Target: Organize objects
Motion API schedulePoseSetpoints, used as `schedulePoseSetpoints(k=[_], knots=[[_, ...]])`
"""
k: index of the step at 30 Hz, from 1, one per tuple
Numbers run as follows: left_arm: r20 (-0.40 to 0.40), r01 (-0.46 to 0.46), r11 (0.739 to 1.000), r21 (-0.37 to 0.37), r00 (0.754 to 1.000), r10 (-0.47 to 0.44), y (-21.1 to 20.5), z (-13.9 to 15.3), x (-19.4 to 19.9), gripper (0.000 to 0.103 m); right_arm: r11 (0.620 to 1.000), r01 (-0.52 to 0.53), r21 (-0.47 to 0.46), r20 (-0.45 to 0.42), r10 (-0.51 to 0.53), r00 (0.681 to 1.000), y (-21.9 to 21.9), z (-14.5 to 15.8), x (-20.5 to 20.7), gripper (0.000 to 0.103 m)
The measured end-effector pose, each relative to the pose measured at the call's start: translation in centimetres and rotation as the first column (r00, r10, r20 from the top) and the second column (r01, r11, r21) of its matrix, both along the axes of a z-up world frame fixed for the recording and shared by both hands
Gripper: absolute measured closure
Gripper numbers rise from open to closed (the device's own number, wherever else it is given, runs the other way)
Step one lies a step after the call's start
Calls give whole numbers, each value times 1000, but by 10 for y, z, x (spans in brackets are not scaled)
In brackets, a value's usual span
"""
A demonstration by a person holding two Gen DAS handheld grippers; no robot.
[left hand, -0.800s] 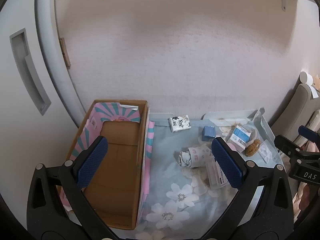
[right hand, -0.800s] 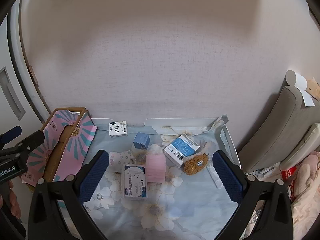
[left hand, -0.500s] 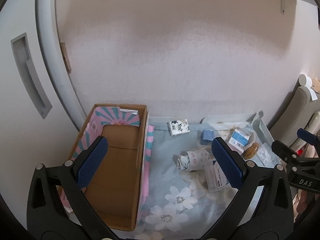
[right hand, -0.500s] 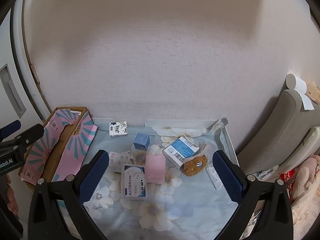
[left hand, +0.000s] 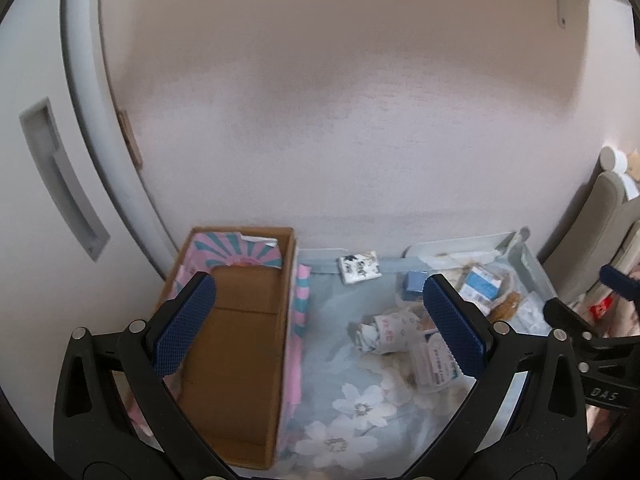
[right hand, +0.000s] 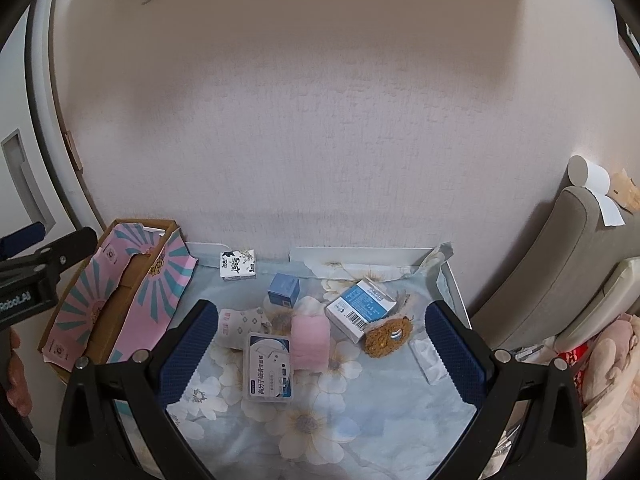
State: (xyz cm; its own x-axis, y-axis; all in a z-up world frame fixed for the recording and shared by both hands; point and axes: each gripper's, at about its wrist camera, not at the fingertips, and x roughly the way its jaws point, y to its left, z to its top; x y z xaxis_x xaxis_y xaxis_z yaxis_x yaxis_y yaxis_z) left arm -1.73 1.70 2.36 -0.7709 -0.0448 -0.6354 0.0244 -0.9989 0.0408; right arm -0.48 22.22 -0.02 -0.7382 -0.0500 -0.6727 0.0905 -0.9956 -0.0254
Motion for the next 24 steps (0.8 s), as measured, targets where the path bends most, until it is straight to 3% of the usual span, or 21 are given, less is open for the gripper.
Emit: schedulePoseSetpoints(k=[6, 11, 17, 24], knots=[[-15, -20, 997, -77, 1000, 19, 9, 4, 3, 0, 1000, 1, -4, -10, -1, 1000, 2, 3, 2, 0], [-44, 42, 999, 3, 998, -41, 7, 7, 10, 0, 1000, 0, -5, -14, 0, 1000, 4, 5, 3, 0], [-29, 22, 1000, -7, 999, -22, 7, 7, 11, 0, 1000, 2, -6, -15, -2, 1000, 6, 8, 4, 0], [-15, 35, 999, 38, 999, -35, -1, 5, 13, 0, 1000, 0, -2, -22, 0, 1000, 5, 10, 5, 0]])
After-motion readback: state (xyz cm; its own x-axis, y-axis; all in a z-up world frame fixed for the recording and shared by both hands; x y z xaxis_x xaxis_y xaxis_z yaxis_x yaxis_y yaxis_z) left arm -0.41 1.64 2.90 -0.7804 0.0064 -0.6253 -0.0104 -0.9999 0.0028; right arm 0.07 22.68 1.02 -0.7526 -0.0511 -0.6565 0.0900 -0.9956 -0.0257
